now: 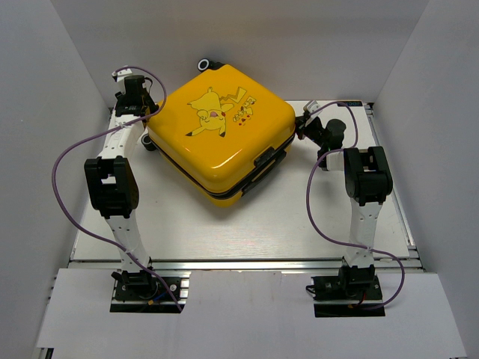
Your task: Pack the luggage
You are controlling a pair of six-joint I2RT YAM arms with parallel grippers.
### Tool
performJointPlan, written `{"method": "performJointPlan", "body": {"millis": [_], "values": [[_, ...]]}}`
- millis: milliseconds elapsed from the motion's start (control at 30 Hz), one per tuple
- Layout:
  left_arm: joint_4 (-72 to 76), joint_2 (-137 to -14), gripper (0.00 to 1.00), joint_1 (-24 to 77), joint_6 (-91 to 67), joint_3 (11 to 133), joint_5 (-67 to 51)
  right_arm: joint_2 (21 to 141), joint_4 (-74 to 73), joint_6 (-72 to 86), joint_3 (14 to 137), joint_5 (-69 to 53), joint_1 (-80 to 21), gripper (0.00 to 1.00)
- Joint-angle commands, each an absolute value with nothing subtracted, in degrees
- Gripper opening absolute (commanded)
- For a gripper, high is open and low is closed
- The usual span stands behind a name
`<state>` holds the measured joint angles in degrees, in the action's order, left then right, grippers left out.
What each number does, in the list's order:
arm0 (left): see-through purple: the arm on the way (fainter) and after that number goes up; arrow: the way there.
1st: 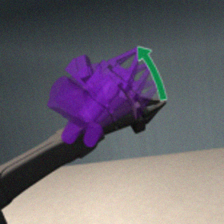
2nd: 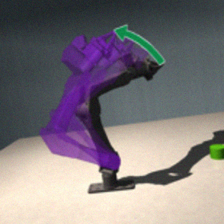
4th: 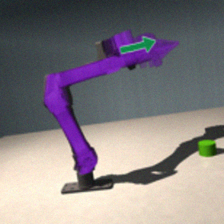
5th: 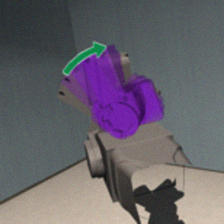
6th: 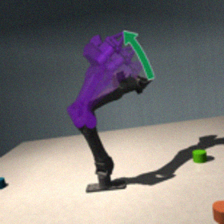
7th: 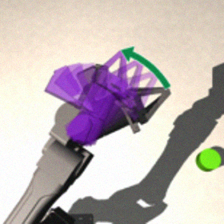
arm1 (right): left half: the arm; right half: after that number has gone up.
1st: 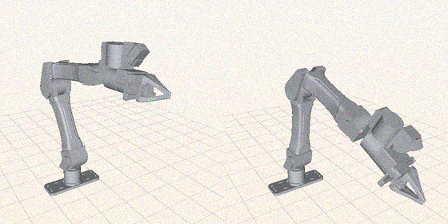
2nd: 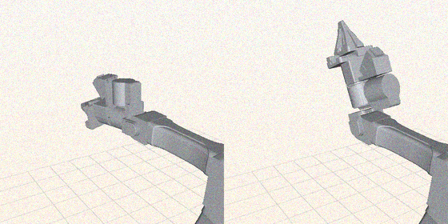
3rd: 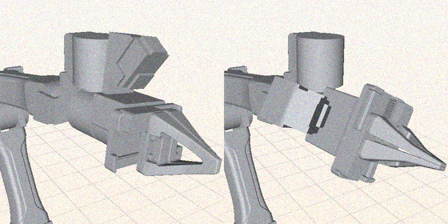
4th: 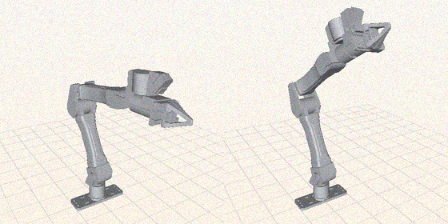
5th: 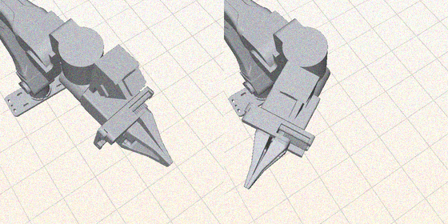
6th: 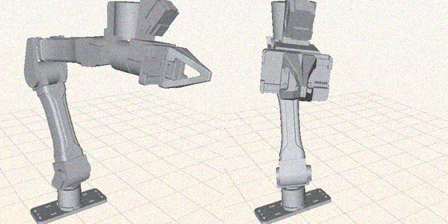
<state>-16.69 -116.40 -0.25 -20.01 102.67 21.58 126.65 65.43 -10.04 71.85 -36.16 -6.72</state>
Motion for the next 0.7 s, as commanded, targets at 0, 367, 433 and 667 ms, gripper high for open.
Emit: {"method": "performJointPlan", "body": {"millis": [0, 367, 433, 667], "values": [[-22.75, -119.2, 0.0, 5.54, -15.9, 102.74, 12.12, 120.26, 79.35, -5.8, 72.61, -41.68, -11.52, 0.04], [-53.5, -92.66, 0.98, 4.83, -34.52, 99.67, 34.09, 94.86, 86.95, 9.83, 46.77, -24.38, -5.63, 0.89], [-60.08, -85.8, 0.98, 4.83, -40.93, 98.36, 39.36, 87.13, 68.29, 11.69, 46.4, -17.28, -5.19, 0.89], [-74.16, -65.22, 0.98, 4.83, -47.02, 94.75, 43.06, 77.52, -19.83, 7.92, 77.69, 20.4, -4.75, 0.89]]}}
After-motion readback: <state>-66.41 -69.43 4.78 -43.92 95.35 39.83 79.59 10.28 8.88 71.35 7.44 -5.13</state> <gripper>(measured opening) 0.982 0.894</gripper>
